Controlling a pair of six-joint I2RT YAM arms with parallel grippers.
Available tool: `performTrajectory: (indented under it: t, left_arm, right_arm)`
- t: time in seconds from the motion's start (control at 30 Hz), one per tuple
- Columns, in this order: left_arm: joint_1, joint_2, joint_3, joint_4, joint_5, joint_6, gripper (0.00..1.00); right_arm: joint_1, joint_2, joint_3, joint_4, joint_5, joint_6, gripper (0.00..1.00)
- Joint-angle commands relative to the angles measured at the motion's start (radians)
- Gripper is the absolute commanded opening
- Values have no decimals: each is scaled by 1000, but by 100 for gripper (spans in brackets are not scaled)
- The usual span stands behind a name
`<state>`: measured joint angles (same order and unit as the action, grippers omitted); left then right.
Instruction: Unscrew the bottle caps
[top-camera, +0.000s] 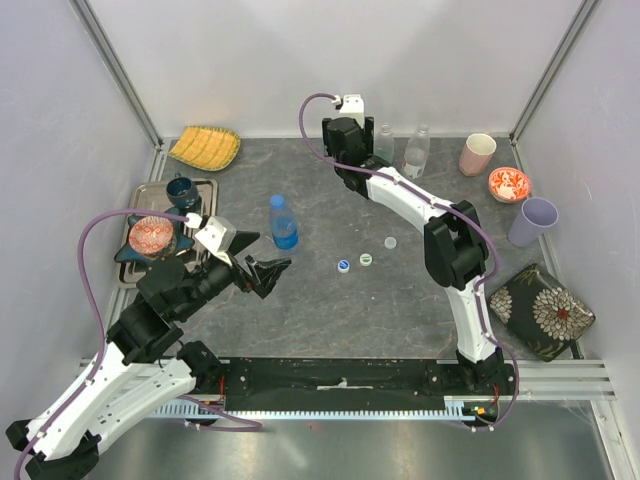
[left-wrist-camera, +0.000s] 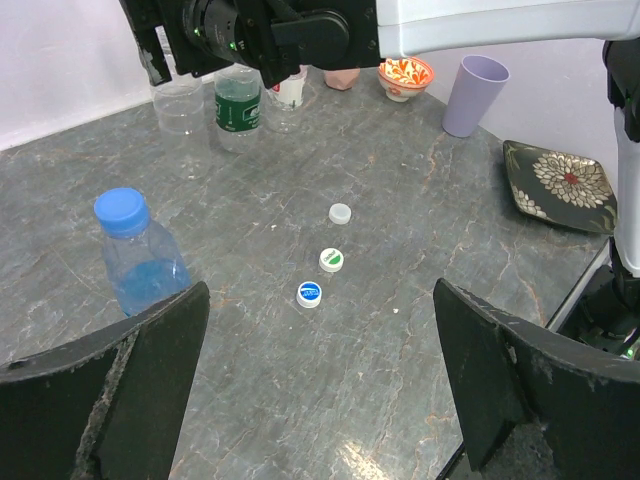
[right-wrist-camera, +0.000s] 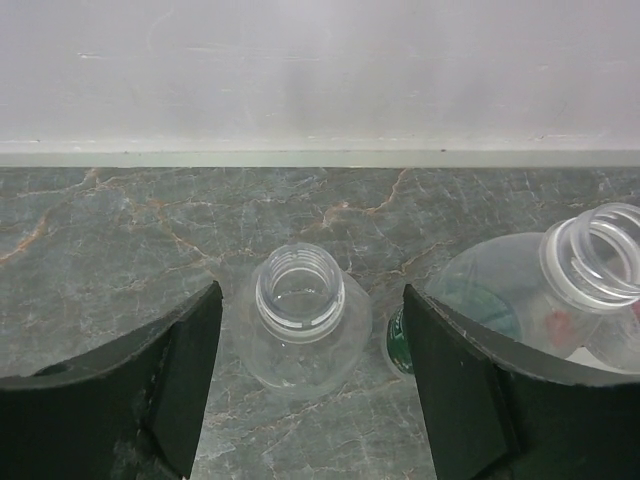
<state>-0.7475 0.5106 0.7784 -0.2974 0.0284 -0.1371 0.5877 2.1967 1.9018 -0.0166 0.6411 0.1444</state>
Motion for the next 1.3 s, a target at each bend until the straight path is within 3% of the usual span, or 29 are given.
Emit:
performTrajectory:
  t: [0.0,0.2,0.5,0.6,0.63,0.73,0.87,1.0,1.27]
  left_arm:
    - [2,-12,4,30,11,-2,100]
    - [2,-24,4,29,11,-6,100]
    - [2,-40,7,29,-25,-5,100]
    - [2,-70,-8,17,-161,-25,100]
    - [2,-79,-19,11,-277,-35,100]
    - [2,-115,-31,-37,-524,-85,100]
    - [2,-152,-39,-112,-712,-166,100]
    - [4,-188,-37,-183,-762,-228,100]
    - [2,-244,-18,-272,-722,-251,99]
  right_arm:
    - [0,-81,-10,18,-9,-2,80]
    - [3,-133,-41,-8,-37,26,81]
    - [75,-411,-236,7,-118,87,84]
    - [121,-497,-306,7,-327,89,84]
    - [147,-518,-323,1,-381,89,85]
    - [210,-531,-334,-57,-483,89,85]
    - [284,-525,-353,-59,-509,89,86]
    - [308,-470,-325,-71,-517,112,87]
    - [337,-347,-239,-83,-503,109,87]
